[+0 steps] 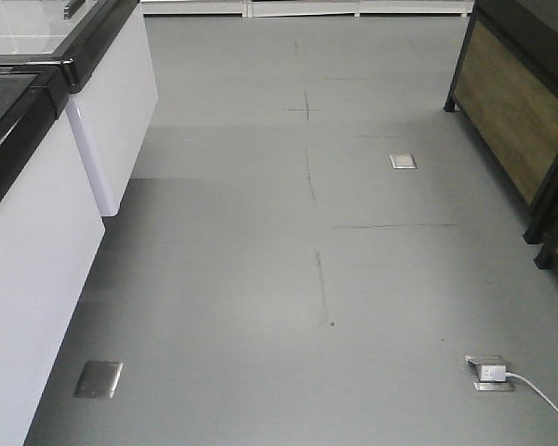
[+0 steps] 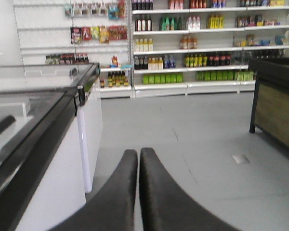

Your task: Left arm holds basket, right arm returns cookies

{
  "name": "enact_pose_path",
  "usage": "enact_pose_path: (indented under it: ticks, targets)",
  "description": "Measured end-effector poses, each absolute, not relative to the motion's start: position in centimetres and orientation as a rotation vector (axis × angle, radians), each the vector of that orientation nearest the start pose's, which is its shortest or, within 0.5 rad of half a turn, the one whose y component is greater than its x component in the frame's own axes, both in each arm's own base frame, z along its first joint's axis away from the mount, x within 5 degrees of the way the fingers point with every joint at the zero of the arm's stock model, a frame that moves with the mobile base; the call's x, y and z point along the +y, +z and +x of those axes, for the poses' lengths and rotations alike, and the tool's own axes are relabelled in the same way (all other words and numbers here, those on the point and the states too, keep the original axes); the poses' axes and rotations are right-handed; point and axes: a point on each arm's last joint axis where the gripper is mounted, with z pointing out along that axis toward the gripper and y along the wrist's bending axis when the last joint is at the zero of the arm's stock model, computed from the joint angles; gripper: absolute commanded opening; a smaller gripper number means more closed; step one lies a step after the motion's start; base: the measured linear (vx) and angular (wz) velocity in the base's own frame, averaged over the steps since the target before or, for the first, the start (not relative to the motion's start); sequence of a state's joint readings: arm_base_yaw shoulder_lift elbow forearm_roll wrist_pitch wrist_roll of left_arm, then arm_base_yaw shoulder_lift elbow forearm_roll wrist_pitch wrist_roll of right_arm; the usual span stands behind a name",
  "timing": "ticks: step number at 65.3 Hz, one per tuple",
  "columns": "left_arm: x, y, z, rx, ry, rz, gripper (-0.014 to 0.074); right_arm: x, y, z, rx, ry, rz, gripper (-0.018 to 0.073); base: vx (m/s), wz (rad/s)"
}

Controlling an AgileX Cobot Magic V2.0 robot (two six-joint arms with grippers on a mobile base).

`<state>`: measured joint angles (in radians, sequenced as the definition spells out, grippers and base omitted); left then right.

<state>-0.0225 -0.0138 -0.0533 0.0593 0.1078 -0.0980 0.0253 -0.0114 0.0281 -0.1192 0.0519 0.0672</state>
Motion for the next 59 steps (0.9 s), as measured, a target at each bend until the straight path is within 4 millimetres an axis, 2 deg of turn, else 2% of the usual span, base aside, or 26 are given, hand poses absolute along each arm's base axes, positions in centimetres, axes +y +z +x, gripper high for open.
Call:
enact_pose_path:
  ticks: [14, 32, 38, 44, 59]
  targets:
    - [0.0, 27.0, 4.3, 1.412, -0.046, -0.018, -0.0007, 0.1, 20.0, 5.7, 1.551, -0.026, -0.055, -0.0003, 0.0, 0.0]
    - [0.0, 31.1, 6.5, 1.624, -0.036, -0.03, -0.0007, 0.1, 20.0, 5.7, 1.551, -0.026, -0.055, -0.0003, 0.0, 0.0]
    - [0.0, 31.9, 7.5, 1.664, -0.034, -0.031, -0.0007, 0.1, 20.0, 5.7, 1.551, -0.026, -0.055, -0.0003, 0.0, 0.0]
    - [0.0, 31.7, 8.2, 1.7, -0.033, -0.031, -0.0007, 0.1, 20.0, 5.7, 1.551, -0.026, -0.055, -0.0003, 0.0, 0.0]
    - [0.0, 31.5, 8.7, 1.724, -0.032, -0.031, -0.0002, 0.1, 20.0, 5.7, 1.551, -0.026, -0.055, -0.0003, 0.0, 0.0]
